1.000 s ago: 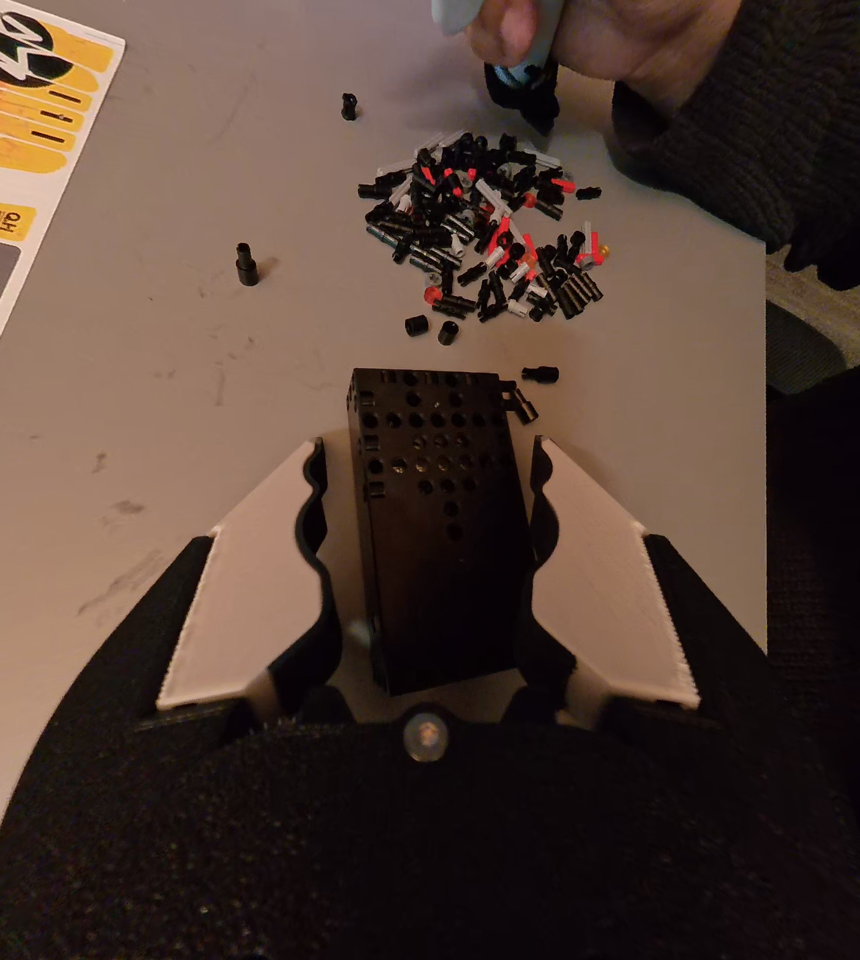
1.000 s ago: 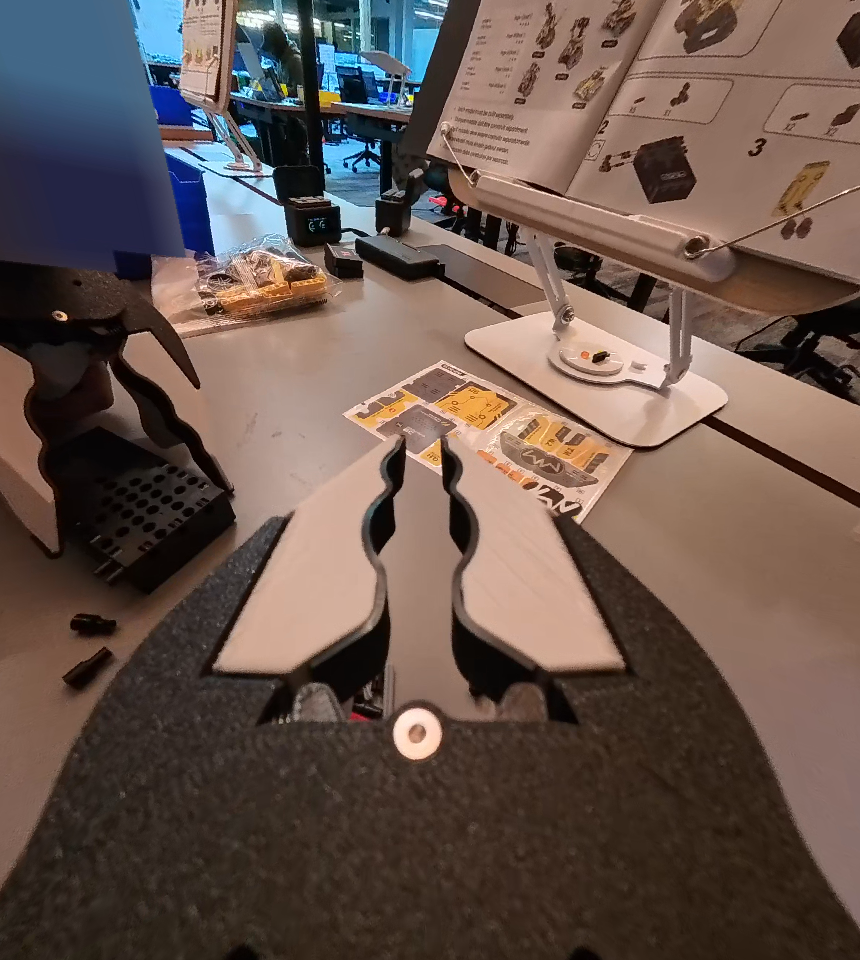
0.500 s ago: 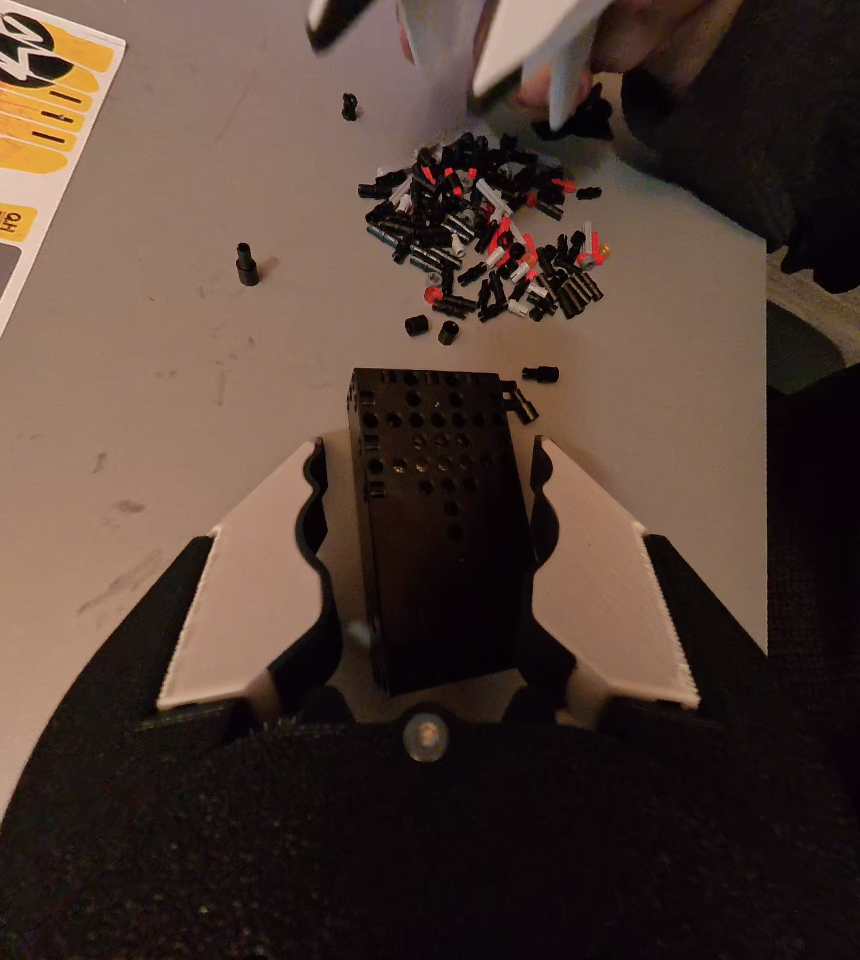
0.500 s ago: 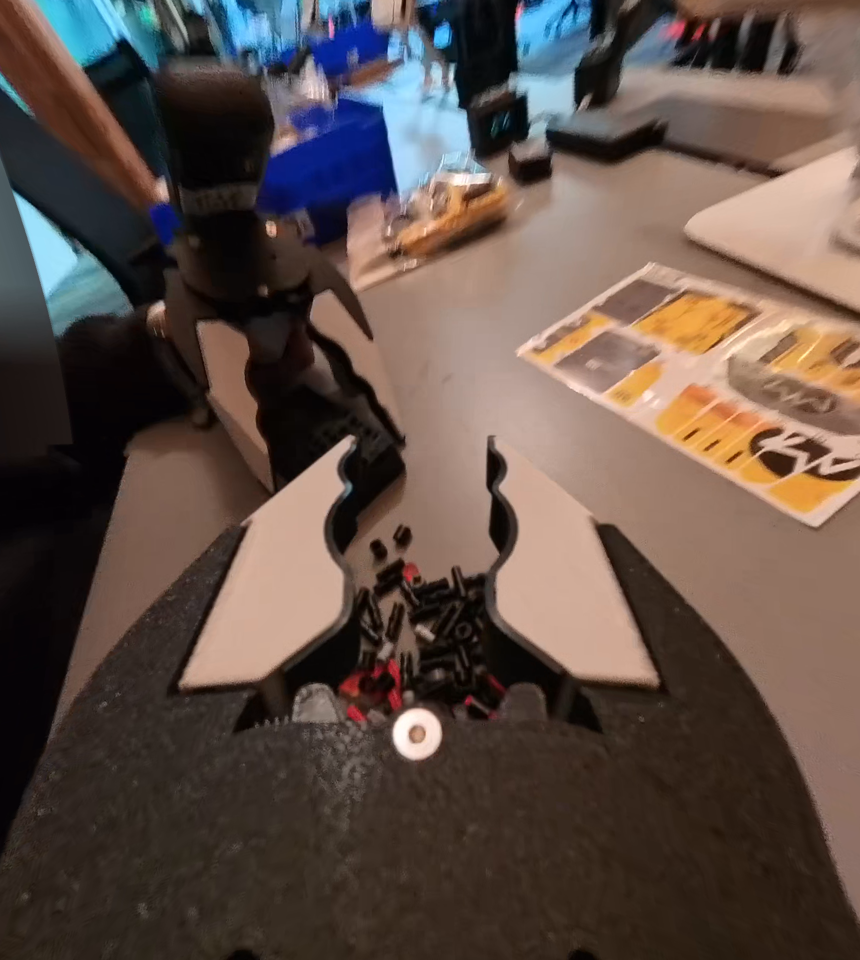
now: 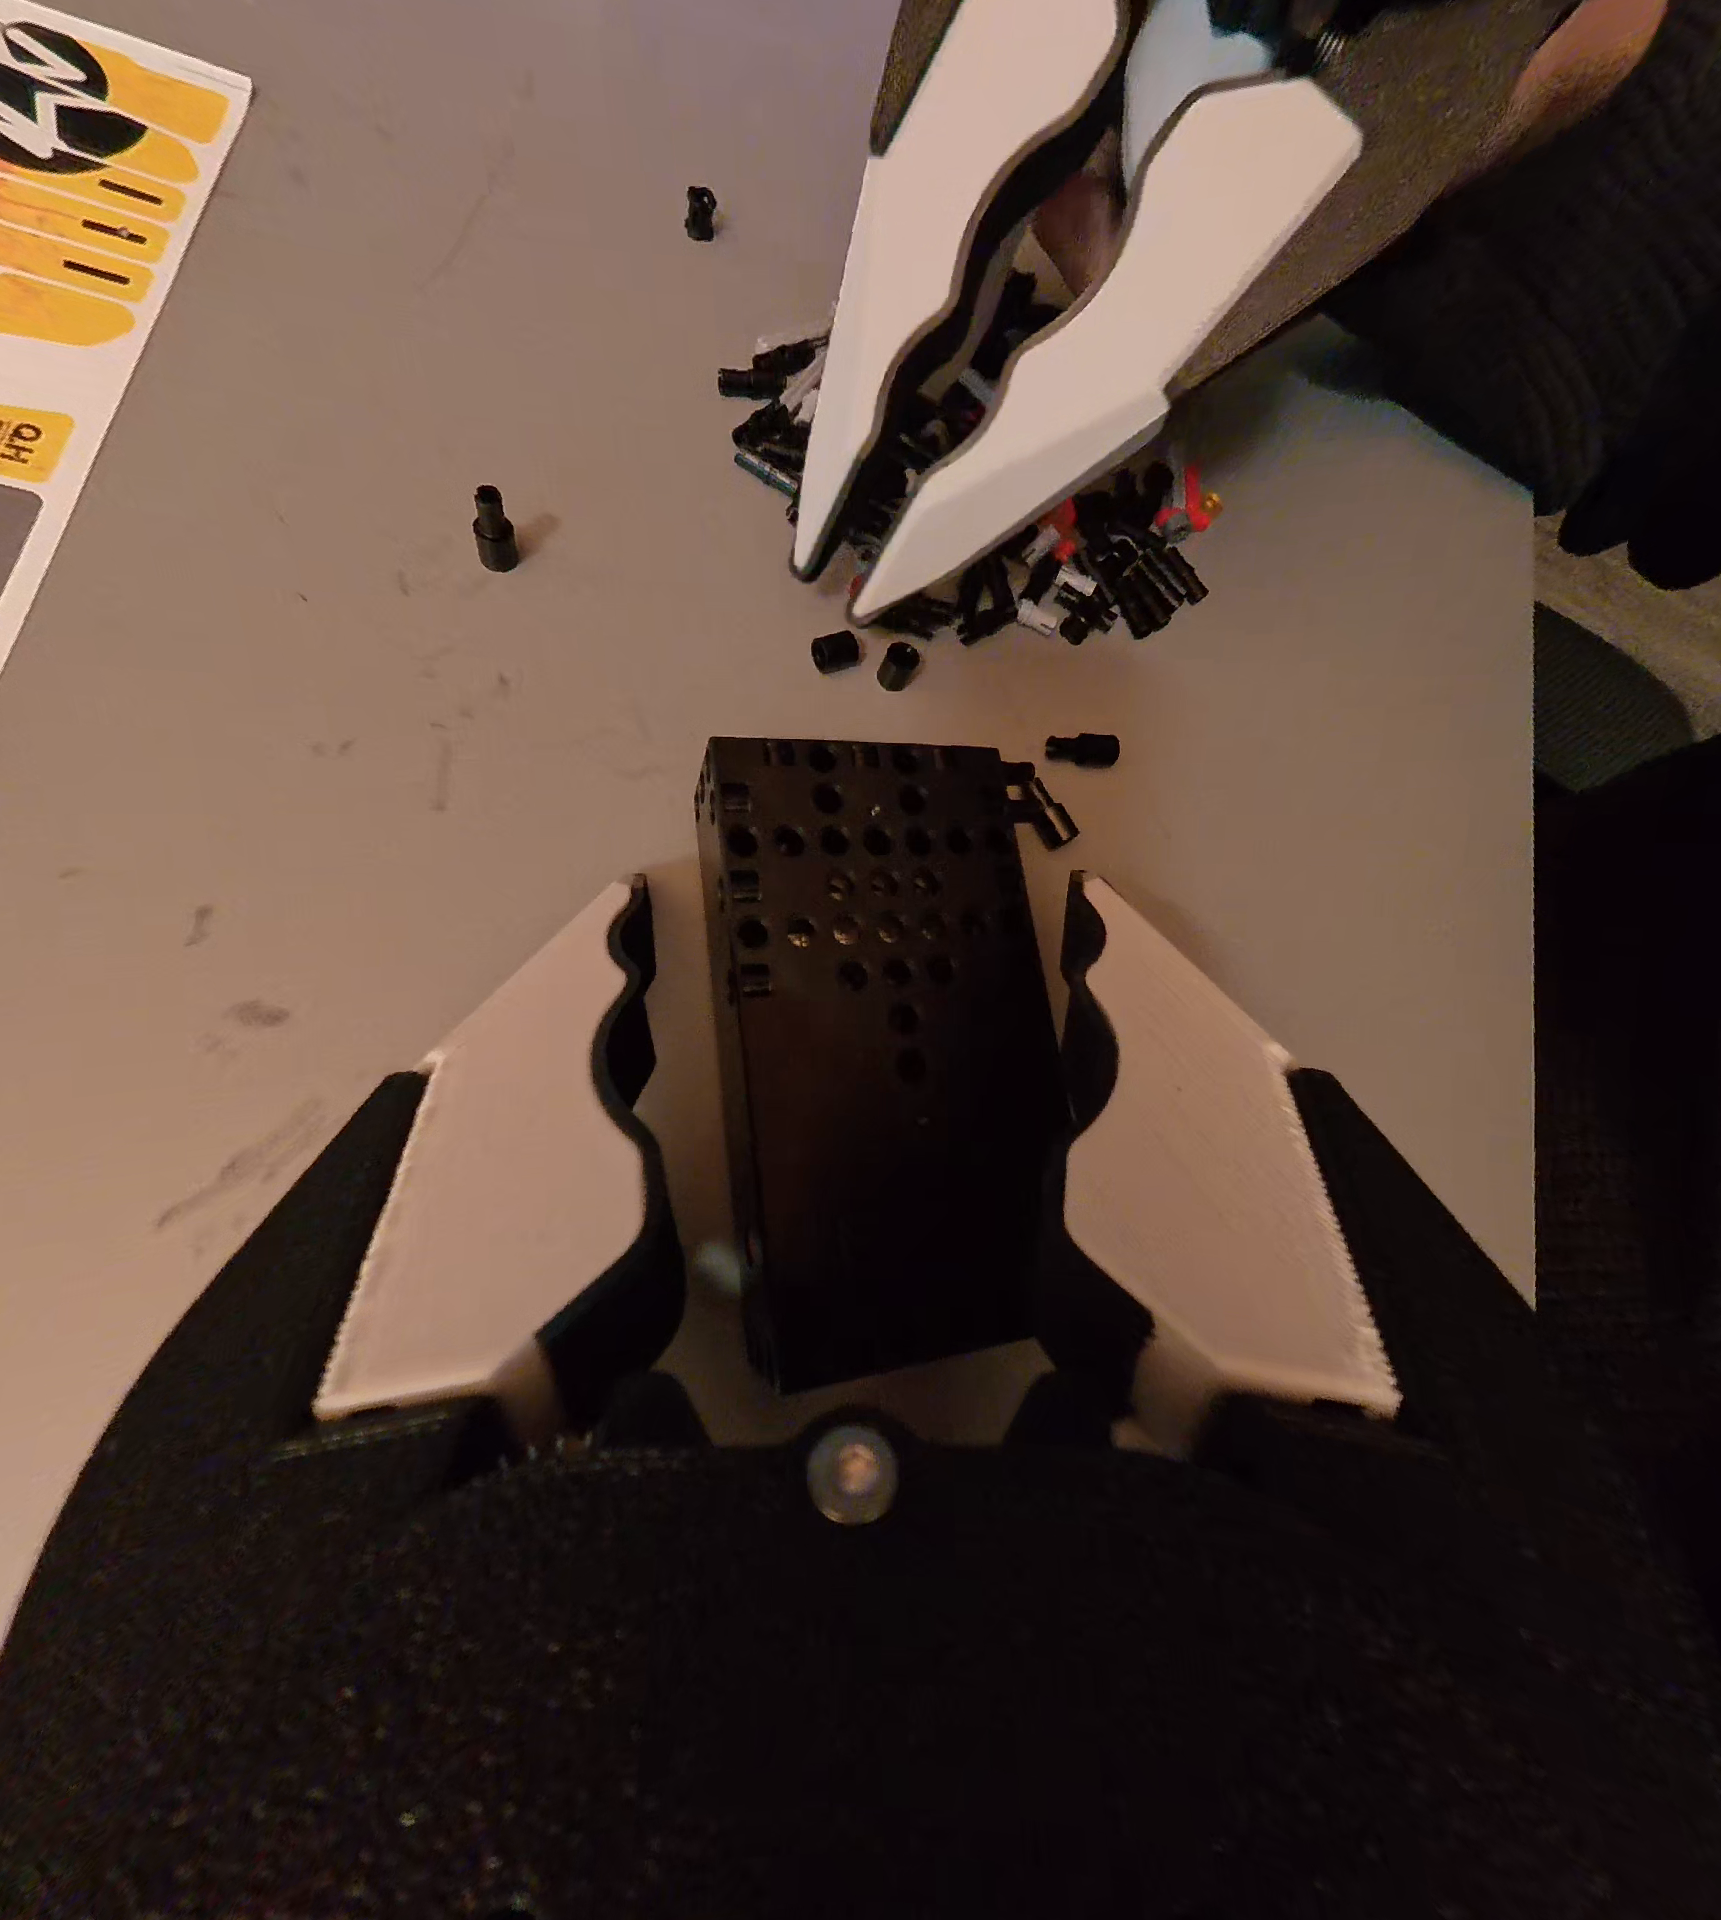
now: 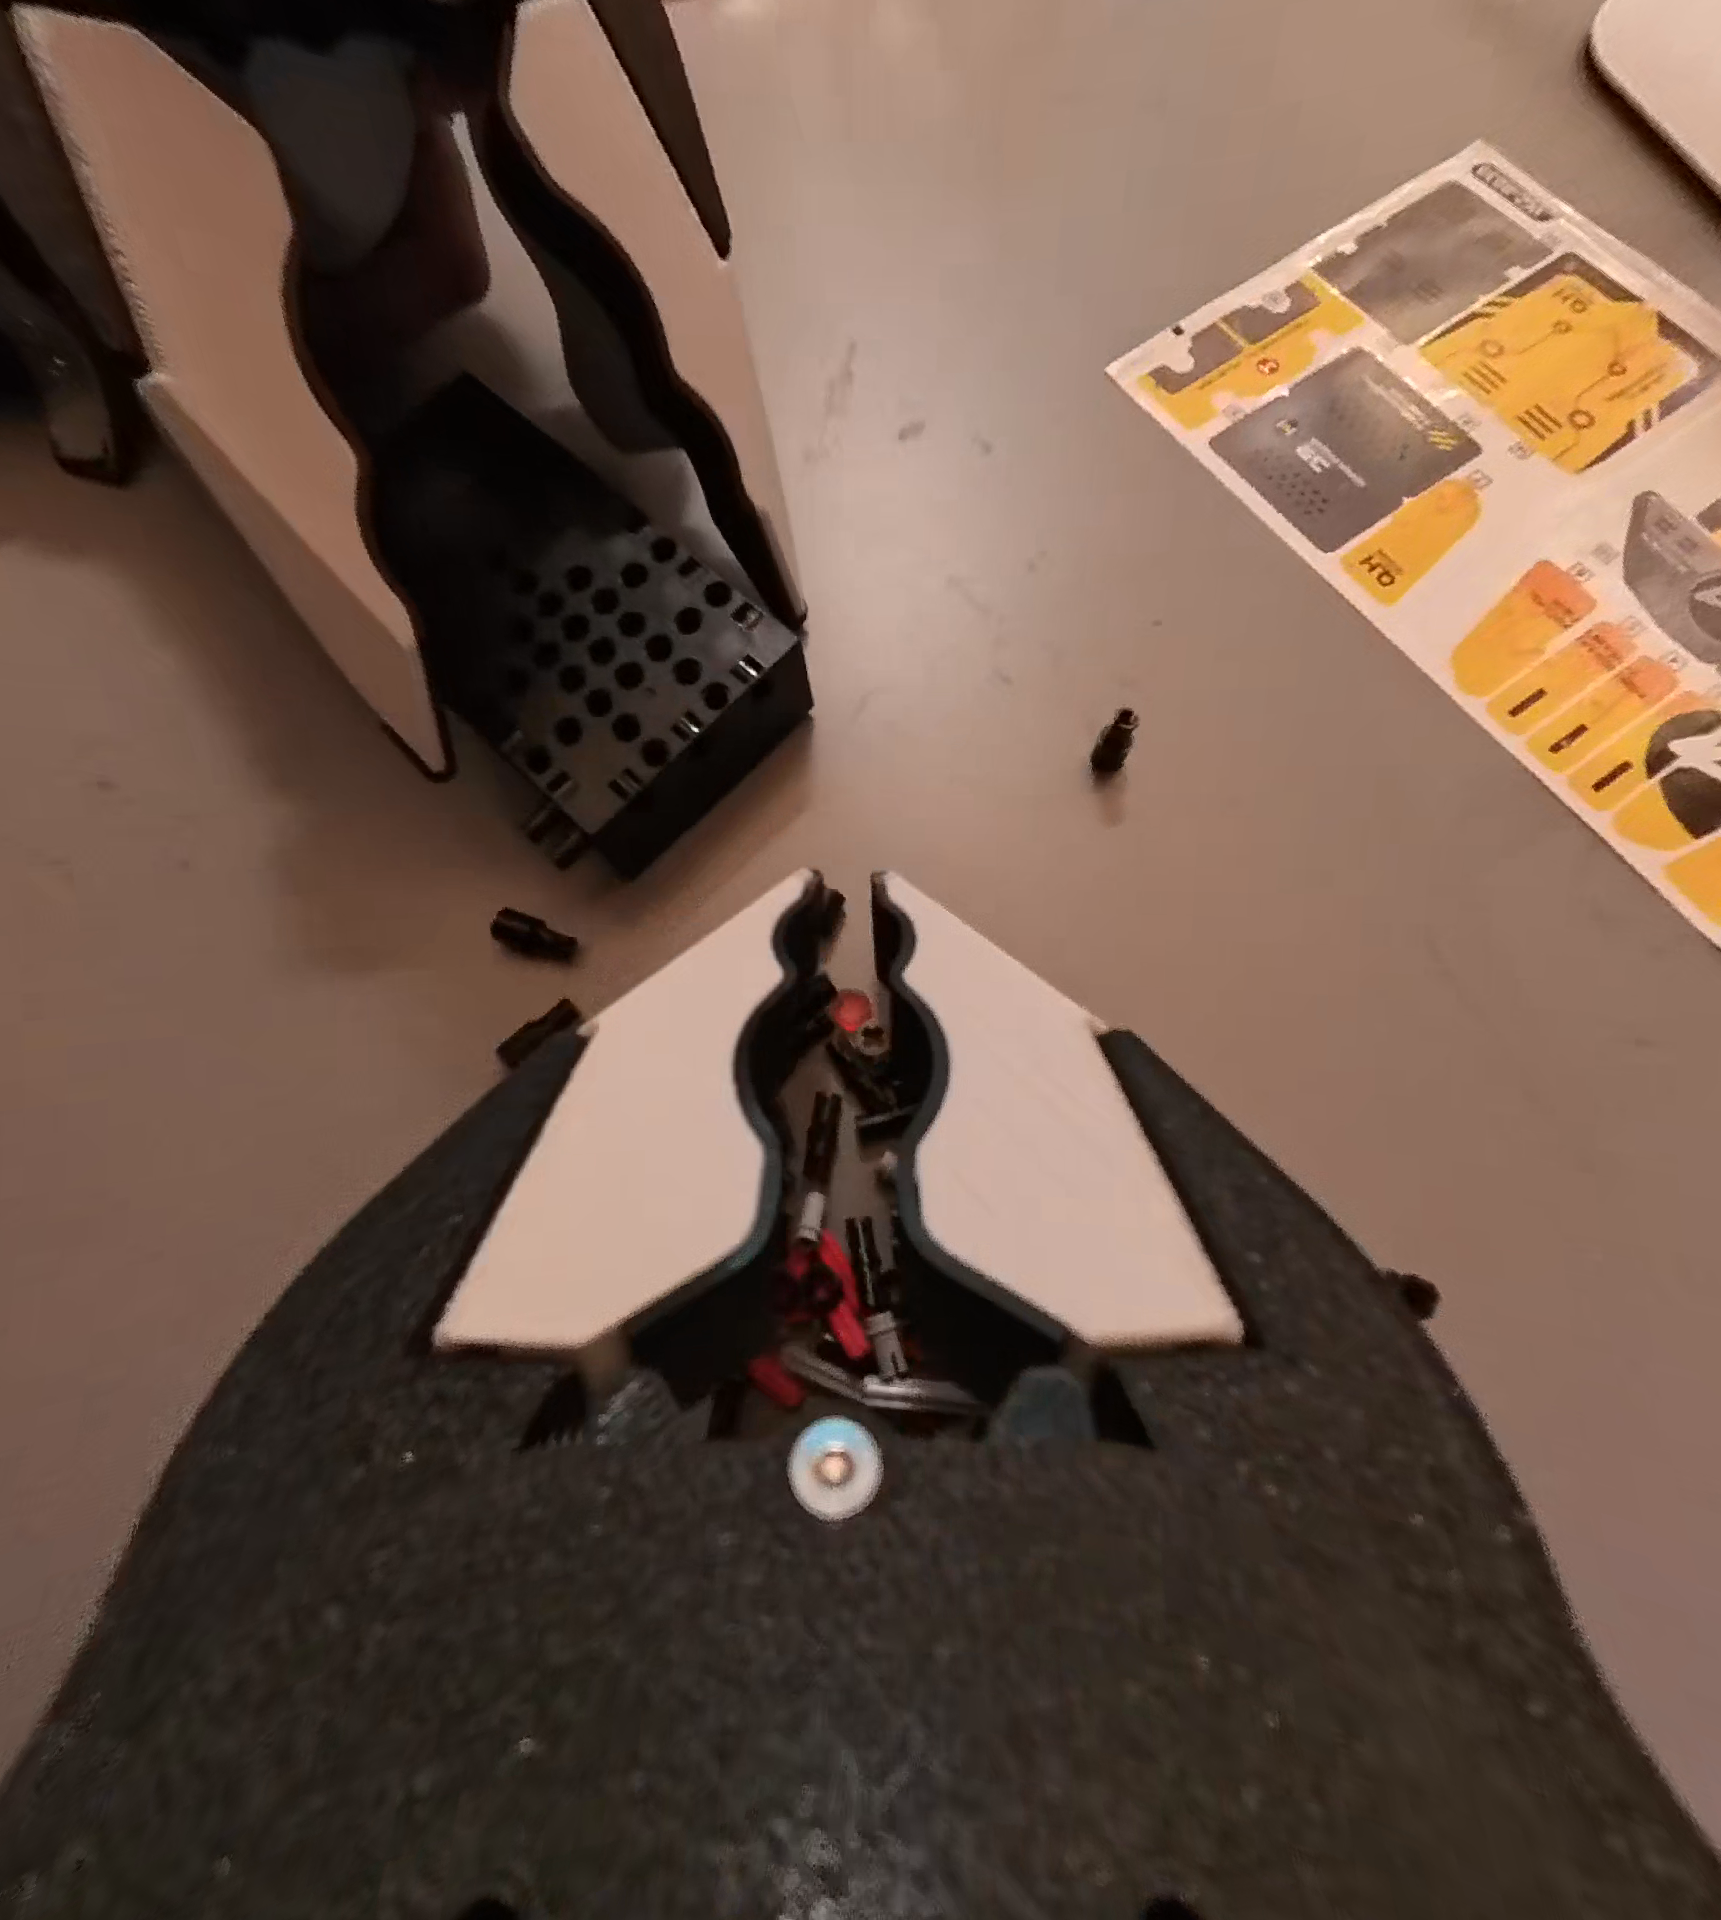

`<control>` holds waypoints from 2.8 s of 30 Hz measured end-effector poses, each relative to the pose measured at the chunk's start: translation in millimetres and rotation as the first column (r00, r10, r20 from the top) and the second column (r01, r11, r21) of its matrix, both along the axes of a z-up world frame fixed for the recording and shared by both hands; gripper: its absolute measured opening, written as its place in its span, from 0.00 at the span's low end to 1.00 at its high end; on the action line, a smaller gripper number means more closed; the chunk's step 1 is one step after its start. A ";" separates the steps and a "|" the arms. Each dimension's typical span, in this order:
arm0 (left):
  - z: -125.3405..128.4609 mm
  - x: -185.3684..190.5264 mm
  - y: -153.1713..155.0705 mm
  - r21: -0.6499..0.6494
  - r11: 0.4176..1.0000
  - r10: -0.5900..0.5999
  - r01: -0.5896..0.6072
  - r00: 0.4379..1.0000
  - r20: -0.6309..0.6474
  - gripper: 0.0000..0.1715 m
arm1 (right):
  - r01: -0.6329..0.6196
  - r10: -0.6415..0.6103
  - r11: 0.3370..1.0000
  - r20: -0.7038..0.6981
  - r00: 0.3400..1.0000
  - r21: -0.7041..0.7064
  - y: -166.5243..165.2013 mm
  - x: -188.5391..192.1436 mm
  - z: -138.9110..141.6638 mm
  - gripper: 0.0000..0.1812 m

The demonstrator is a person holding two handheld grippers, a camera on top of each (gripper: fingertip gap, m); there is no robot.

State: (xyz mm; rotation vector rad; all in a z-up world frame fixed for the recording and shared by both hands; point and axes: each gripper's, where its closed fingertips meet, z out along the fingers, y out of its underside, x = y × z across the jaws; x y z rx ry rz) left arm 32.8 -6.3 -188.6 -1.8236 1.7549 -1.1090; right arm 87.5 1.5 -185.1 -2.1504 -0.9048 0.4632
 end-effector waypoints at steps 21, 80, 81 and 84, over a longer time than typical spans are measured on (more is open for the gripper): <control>28.6 2.3 28.5 -0.149 0.972 0.201 -0.180 0.969 0.146 0.44 | -0.045 0.046 0.881 0.010 0.999 0.470 13.4 -7.9 61.6 0.04; 95.2 -1.6 -45.9 -0.556 0.766 -0.050 0.323 0.892 0.450 0.05 | -0.333 0.282 0.467 0.219 0.934 0.819 -46.4 -65.6 95.1 0.04; 95.1 -1.5 -45.4 -0.561 0.763 -0.046 0.321 0.893 0.448 0.05 | -0.325 0.284 0.479 0.206 0.936 0.815 -46.5 -65.9 94.7 0.04; 97.2 -2.4 -44.2 -0.580 0.746 -0.038 0.327 0.891 0.453 0.04 | -0.291 0.309 0.526 0.139 0.941 0.799 -50.7 -64.3 95.9 0.04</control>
